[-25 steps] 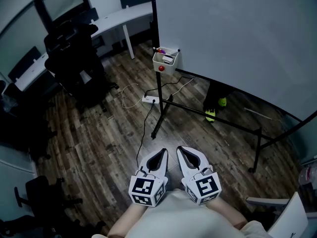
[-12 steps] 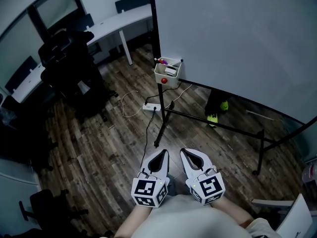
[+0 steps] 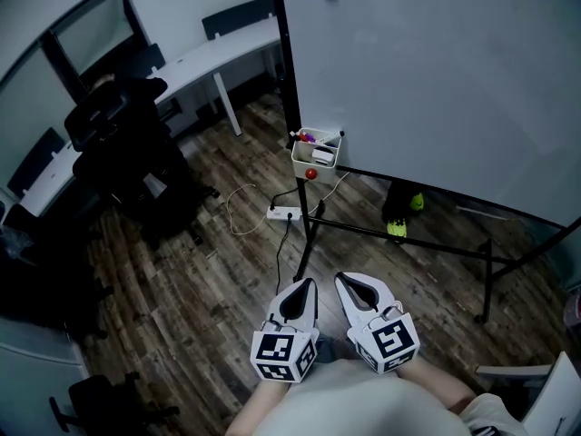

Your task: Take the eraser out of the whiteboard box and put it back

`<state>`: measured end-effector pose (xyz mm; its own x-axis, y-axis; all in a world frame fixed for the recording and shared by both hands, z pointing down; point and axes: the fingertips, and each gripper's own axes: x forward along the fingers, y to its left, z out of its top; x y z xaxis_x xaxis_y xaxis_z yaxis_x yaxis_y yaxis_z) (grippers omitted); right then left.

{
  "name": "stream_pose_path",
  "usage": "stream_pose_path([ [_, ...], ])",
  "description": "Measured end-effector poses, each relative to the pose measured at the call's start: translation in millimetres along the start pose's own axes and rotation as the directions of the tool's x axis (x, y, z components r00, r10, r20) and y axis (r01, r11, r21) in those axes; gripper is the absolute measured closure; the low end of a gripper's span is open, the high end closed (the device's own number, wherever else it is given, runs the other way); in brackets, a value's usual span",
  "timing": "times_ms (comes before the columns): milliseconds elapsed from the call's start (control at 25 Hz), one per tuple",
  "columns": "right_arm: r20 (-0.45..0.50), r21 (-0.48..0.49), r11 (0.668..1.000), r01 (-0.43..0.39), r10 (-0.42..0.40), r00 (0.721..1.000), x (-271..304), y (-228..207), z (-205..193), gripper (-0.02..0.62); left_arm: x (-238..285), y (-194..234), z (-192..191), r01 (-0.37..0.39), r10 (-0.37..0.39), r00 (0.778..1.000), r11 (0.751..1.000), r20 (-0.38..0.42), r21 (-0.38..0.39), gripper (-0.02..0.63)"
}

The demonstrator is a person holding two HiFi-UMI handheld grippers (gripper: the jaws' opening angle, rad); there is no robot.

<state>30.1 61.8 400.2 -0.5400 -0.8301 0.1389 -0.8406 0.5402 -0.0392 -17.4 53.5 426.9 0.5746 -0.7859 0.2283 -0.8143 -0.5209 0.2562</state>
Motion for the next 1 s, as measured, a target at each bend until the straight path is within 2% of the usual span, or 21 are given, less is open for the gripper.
stream_pose_path([
  [560,0.026,0.001,0.999,0.05,-0.05,0.998,73.0,-3.5,28.2,0.59,38.2,57.1,45.4,0.061,-0.061,0.998,0.998,-0.002,0.036,0.604],
  [1000,0.032,-0.014,0.995,0.096,-0.096,0.995,109.9,-19.4,40.7,0.59,66.3,90.2,61.1,0.094,-0.094,0.996,0.995,-0.003,0.027,0.603],
])
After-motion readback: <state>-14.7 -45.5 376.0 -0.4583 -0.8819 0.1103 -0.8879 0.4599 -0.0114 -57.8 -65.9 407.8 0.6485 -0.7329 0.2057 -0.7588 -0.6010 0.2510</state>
